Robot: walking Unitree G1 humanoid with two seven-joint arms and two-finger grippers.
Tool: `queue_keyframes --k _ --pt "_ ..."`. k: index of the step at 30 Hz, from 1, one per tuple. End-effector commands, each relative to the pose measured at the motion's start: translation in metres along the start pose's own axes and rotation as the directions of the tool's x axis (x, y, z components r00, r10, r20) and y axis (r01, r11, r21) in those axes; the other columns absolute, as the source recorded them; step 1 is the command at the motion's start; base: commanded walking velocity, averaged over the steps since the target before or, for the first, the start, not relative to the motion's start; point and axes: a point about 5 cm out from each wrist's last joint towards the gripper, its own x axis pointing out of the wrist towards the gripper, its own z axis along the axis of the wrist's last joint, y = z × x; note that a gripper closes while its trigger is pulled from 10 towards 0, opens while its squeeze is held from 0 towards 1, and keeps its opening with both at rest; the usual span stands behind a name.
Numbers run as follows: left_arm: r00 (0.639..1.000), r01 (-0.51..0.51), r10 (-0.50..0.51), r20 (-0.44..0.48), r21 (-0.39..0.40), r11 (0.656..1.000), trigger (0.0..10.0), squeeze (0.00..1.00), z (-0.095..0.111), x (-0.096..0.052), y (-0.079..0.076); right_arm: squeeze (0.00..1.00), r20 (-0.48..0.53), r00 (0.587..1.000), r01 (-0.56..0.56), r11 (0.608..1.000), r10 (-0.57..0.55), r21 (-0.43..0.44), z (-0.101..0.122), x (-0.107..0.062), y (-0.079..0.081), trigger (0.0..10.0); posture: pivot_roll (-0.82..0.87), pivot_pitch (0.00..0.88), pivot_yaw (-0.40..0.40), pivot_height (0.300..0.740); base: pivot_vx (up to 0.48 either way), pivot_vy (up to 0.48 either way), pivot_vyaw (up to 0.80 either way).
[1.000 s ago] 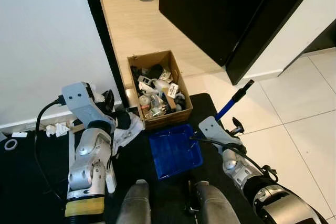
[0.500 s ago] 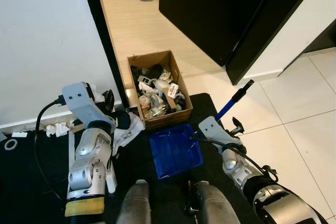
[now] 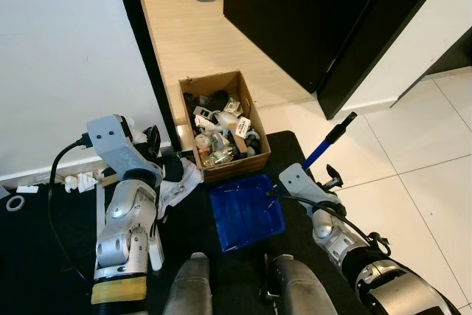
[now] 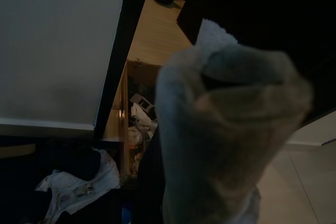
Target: Sweep floor
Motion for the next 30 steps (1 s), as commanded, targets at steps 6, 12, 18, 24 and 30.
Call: queue_keyframes --k 6,12,18,24,30 --pt "1.0 -0.005 0.005 0.006 -0.001 1.0 10.0 0.0 -0.0003 -0.0019 -0.0013 0.0 -0.029 1.0 -0.011 1.0 0.011 -0.006 -0.0089 -0.0029 0.0017 10.0 0.12 0.217 -0.093 0.74 0.0 0.0 0.0" --pt "1.0 -0.007 0.007 0.003 -0.001 1.0 10.0 0.0 -0.0009 -0.0022 -0.0008 0.0 -0.029 1.0 -0.012 1.0 0.012 -0.006 -0.0088 -0.0027 0.0016 10.0 0.12 0.219 -0.09 0.74 0.0 0.0 0.0" --pt "1.0 -0.007 0.007 0.004 0.0 1.0 10.0 0.0 -0.0004 -0.0015 -0.0006 0.0 -0.03 0.999 -0.012 1.0 0.012 -0.006 -0.0085 -0.0024 0.0013 10.0 0.12 0.217 -0.09 0.74 0.0 0.0 0.0" --pt "1.0 -0.007 0.007 0.005 0.0 1.0 10.0 0.0 -0.0006 -0.0012 -0.0005 0.0 -0.03 0.999 -0.013 1.0 0.012 -0.006 -0.0084 -0.0024 0.0014 10.0 0.12 0.215 -0.09 0.74 0.0 0.0 0.0" --pt "1.0 -0.006 0.006 0.003 0.001 1.0 10.0 0.0 -0.0008 -0.0009 -0.0013 0.0 -0.028 1.0 -0.012 1.0 0.012 -0.006 -0.0076 -0.0022 0.0014 10.0 0.12 0.218 -0.085 0.74 0.0 0.0 0.0"
